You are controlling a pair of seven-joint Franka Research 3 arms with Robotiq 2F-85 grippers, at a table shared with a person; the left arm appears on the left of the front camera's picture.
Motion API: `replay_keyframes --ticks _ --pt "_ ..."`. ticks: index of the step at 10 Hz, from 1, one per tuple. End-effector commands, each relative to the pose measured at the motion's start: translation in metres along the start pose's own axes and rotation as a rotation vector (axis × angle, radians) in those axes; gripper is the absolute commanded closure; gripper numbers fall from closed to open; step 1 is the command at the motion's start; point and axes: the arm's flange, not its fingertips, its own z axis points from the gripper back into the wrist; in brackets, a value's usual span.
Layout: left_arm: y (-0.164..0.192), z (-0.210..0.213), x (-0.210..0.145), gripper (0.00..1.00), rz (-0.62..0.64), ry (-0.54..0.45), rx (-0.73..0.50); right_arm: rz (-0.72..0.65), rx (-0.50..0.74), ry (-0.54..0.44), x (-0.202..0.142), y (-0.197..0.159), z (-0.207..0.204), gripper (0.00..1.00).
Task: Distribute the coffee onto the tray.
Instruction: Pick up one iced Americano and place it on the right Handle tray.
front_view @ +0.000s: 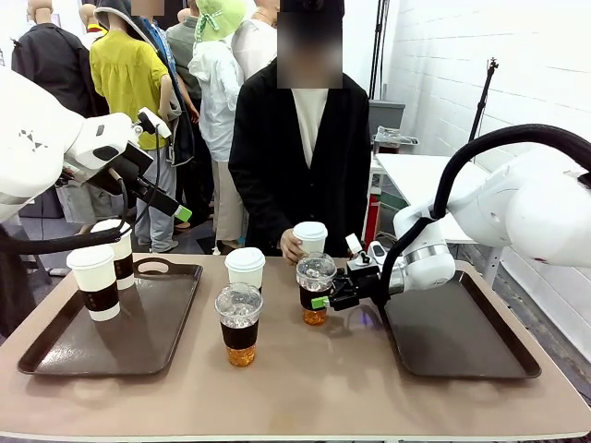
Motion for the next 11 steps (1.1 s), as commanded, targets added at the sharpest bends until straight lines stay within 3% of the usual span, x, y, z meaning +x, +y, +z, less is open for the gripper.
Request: replay_keyframes --ticks 1,3,9,10,11 --pt "0.0012 0.0004 -0.0013 0.00 0.005 -0.002 -0.009 -0.022 0.028 0.009 0.0004 -0.0042 -0.0014 0.09" --pt "0.0012 0.0004 -0.0013 0.00 0.005 -0.002 -0.009 -0.019 0.024 0.016 0.0006 -0.0033 -0.0013 0.18" --pt "0.0012 0.0004 -0.0013 0.00 0.005 -0.002 -0.009 -0.018 0.026 0.014 0.0001 -0.0008 0.0002 0.18" --pt "0.0012 0.0004 -0.0013 0.00 0.005 -0.002 -0.009 -0.019 0.036 0.020 0.0013 0.0000 0.0005 0.32" --pt "0.0012 0.0004 -0.0013 0.00 0.005 -0.002 -0.009 -0.015 0.037 0.006 0.0048 0.0014 0.0043 0.32"
